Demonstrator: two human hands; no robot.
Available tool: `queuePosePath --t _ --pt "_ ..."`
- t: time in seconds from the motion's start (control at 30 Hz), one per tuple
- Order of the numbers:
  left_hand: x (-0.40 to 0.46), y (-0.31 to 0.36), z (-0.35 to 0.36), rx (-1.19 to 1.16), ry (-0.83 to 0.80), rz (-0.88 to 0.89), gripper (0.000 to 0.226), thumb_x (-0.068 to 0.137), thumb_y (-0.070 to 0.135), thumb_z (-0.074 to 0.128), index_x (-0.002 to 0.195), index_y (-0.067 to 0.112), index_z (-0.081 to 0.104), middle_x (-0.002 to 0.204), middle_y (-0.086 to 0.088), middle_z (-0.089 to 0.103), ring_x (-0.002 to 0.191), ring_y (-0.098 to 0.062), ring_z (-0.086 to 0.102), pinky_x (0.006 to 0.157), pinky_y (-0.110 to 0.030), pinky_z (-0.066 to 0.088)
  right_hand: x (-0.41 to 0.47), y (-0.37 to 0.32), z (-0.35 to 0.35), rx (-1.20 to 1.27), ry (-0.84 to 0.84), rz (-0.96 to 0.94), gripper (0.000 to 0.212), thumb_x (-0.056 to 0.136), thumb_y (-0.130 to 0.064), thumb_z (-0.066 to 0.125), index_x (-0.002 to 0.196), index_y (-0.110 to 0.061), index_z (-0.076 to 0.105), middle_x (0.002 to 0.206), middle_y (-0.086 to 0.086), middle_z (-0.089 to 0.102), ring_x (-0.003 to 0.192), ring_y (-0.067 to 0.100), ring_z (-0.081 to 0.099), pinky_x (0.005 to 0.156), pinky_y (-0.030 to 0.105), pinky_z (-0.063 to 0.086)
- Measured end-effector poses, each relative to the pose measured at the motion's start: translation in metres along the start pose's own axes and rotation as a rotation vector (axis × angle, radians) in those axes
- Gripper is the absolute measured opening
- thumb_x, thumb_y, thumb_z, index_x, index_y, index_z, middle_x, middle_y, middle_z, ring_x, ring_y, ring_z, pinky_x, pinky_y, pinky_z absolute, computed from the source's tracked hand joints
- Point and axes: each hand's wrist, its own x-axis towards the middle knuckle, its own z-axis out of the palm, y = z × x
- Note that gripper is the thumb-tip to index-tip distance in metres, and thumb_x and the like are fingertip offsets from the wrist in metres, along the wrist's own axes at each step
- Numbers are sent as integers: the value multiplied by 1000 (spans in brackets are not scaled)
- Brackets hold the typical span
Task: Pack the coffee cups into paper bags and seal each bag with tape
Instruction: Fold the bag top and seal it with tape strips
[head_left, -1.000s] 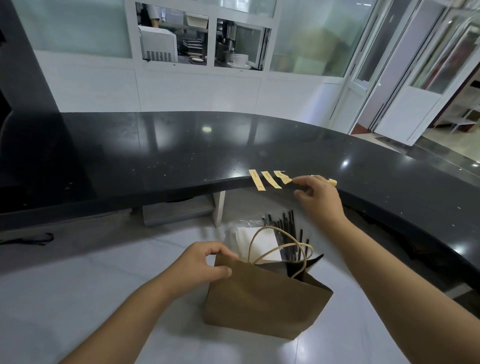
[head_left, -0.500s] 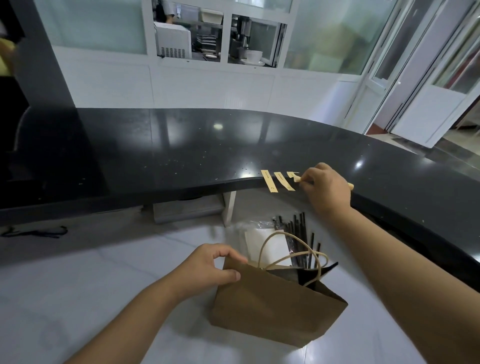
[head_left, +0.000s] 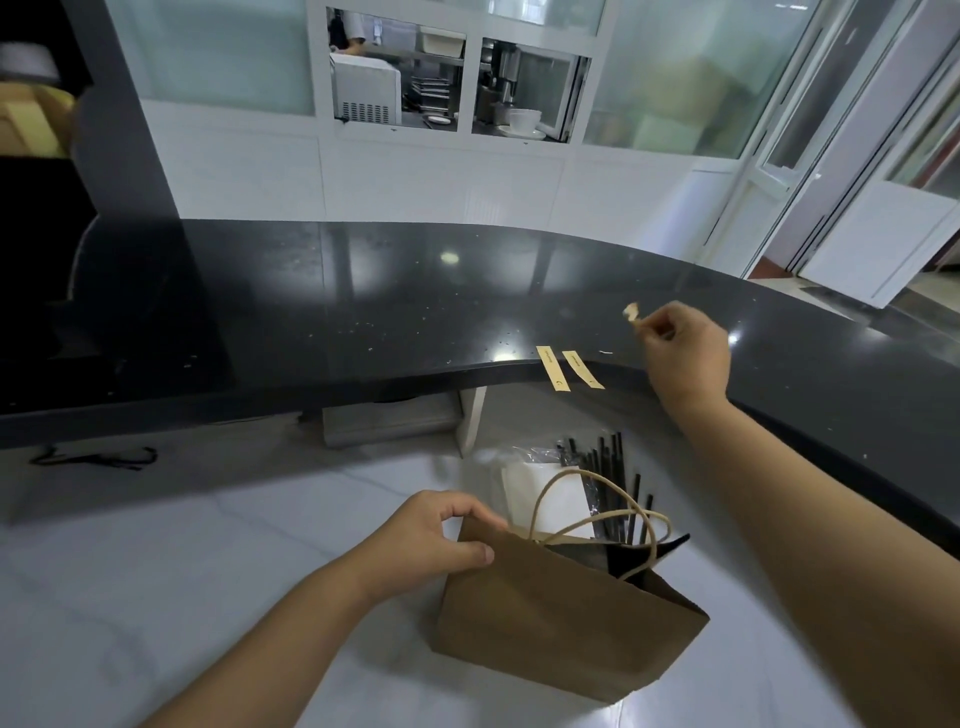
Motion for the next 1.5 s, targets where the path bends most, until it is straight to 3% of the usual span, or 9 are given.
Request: queuePosePath --t 0.17,0.3,0.43,0.6,0.77,0.87,1.0,1.17,1.5 --pt "0 -1 1 -31 -2 -3 19 82 9 70 94 22 73 97 15 69 90 16 57 65 -3 44 7 -24 -21 135 -13 -17 4 85 -14 67 83 -16 69 79 -4 64 72 11 58 73 39 55" --pt "-3 -3 2 -36 9 27 23 80 5 70 95 22 73 91 23 69 90 18 57 67 1 41 -17 -55 -37 248 -45 -102 7 84 -14 70 90 -16 73 84 0 67 71 6 56 76 30 54" --pt "-4 -6 5 -81 74 35 23 79 2 70 93 19 74 91 17 70 83 11 62 66 -3 43 -69 -89 -60 348 -50 -295 14 83 -10 71 95 -16 71 88 -2 66 74 8 58 69 20 51" --pt "-9 -15 10 -87 127 59 22 80 7 72 95 22 74 97 9 71 94 -1 63 71 -10 49 -141 -95 -63 280 -10 -440 15 80 -13 73 95 -15 72 93 -12 61 82 7 59 71 15 49" --pt "-15 -15 11 -66 169 93 29 77 6 73 86 34 72 95 13 71 93 6 61 70 -4 45 -192 -80 -43 240 81 -529 5 82 -10 69 78 -8 71 83 -2 67 75 10 59 62 22 49" --pt "-17 -17 13 -119 186 91 32 76 3 74 82 34 71 93 8 71 87 5 61 68 -5 45 -214 -74 -39 102 192 -688 8 80 -10 73 73 -8 71 90 2 71 80 20 61 70 31 46" --pt "-18 -21 14 -183 195 63 27 75 3 76 86 28 73 92 4 71 83 -1 64 66 -9 47 -232 -74 -28 -33 305 -789 15 79 -13 75 75 -17 61 98 -6 72 90 17 58 77 32 39" --pt "-20 -21 15 -222 177 48 31 75 3 75 84 33 74 89 11 72 86 1 65 69 -13 51 -236 -62 -6 -172 210 -773 21 80 -12 73 61 -13 64 101 -5 73 82 17 55 66 31 41" --pt "-24 -17 13 -183 195 72 32 77 7 75 79 39 68 86 13 69 80 10 61 65 -8 48 -237 -59 8 -221 164 -767 26 88 -14 66 62 -12 62 100 1 74 75 19 54 64 33 42"
